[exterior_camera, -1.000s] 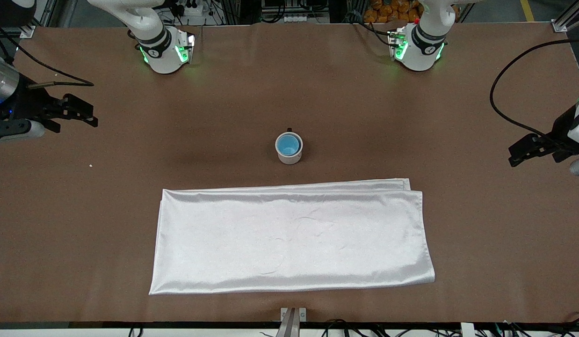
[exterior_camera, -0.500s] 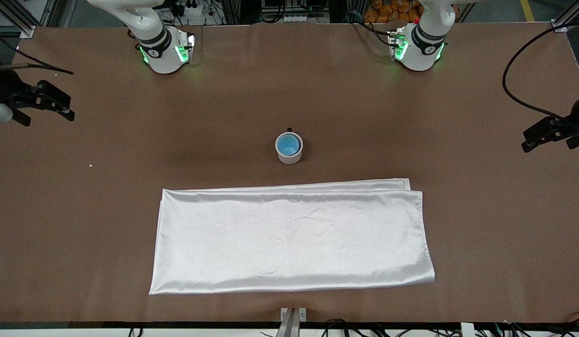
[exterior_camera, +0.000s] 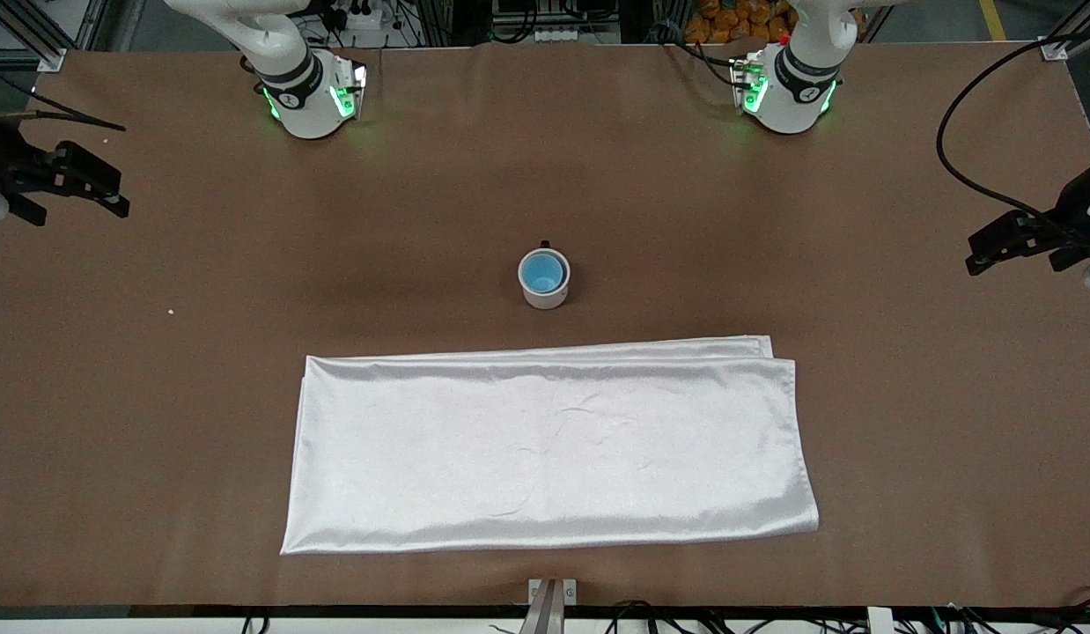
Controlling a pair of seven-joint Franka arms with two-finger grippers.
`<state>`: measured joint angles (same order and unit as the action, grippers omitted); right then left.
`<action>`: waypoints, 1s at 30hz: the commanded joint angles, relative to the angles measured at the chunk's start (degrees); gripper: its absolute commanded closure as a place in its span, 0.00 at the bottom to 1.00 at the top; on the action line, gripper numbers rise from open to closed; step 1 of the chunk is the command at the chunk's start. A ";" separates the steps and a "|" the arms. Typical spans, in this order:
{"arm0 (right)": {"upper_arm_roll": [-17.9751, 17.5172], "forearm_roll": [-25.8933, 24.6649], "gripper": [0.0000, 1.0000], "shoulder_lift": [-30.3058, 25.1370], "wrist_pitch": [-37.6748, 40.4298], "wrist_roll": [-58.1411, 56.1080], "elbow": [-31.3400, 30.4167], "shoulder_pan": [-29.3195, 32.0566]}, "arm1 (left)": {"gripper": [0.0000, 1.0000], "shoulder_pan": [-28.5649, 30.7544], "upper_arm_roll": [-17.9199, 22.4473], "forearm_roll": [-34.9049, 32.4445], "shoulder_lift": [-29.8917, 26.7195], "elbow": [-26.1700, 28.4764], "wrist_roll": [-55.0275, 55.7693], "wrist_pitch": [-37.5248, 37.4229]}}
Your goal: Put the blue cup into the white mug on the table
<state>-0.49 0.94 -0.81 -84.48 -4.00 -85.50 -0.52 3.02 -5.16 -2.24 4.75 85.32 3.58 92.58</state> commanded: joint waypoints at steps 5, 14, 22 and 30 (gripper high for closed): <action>-5.66 -0.68 0.00 0.72 1.16 0.48 1.48 5.35 | 0.00 0.15 -0.73 1.45 -1.68 1.16 -2.35 -1.18; -5.75 -0.86 0.00 0.89 1.07 0.57 1.39 5.00 | 0.00 0.15 -0.64 1.45 -1.59 0.99 -5.51 -1.18; -5.75 -0.77 0.00 0.98 1.16 0.66 1.30 5.18 | 0.00 0.15 -0.55 1.36 -1.59 0.90 -4.64 -1.18; -5.66 -0.59 0.00 0.72 1.16 0.75 1.65 5.18 | 0.00 0.15 -0.55 1.36 -1.50 0.72 -4.37 -1.18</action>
<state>-5.15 0.94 -0.41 -84.43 -3.94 -85.40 3.72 2.94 -5.87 -2.24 4.57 85.32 -0.22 92.00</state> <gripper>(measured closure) 0.000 0.000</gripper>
